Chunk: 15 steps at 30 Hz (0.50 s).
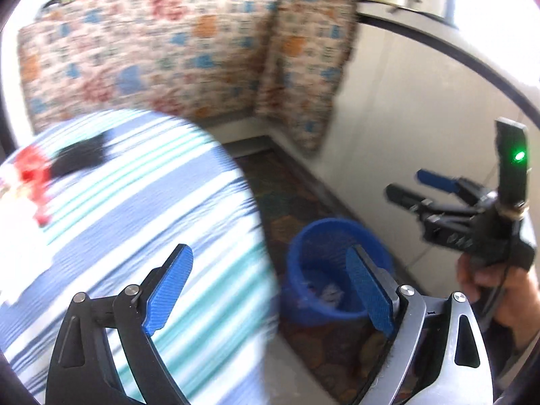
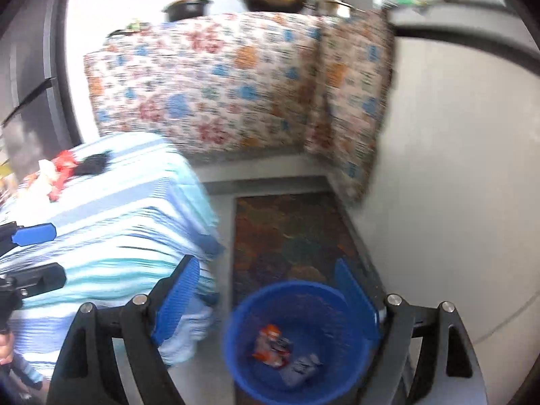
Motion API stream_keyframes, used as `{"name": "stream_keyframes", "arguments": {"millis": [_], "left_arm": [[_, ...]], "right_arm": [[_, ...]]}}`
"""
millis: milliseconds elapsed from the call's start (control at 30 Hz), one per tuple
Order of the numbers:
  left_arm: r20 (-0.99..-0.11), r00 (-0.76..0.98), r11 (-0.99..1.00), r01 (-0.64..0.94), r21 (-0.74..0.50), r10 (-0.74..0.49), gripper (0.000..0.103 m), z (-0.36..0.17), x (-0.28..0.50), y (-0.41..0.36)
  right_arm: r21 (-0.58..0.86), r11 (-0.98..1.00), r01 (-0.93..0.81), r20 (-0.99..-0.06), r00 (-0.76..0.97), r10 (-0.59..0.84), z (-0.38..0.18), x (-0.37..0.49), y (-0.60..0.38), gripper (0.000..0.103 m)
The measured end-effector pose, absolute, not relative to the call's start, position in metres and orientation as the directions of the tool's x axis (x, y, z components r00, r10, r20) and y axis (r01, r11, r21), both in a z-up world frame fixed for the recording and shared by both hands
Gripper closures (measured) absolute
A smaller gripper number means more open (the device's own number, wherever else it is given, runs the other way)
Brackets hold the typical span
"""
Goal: Collect trash
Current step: 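Return both tools from the wastebasket to the table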
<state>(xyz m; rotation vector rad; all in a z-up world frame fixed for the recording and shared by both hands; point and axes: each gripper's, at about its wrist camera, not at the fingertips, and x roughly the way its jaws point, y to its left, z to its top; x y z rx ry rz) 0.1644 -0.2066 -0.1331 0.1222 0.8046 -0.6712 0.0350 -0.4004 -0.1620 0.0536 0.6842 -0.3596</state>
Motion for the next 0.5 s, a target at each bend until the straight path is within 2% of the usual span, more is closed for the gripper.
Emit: {"name": "stream_keyframes", "arguments": {"millis": [300, 500], "left_arm": [[-0.725, 0.628, 0.935, 0.350, -0.059, -0.281, 0.008, -0.149, 0.174, -0.060], [-0.751, 0.644, 0.975, 0.223, 0.006, -0.142, 0.007, -0.164, 0.193, 0.002]], "right_arm": [[-0.120, 0.991, 0.050, -0.644, 0.756, -0.116, -0.179, 0.097, -0.255, 0.018], [-0.115, 0.992, -0.058, -0.685, 0.727, -0.037, -0.195, 0.135, -0.197, 0.018]]}}
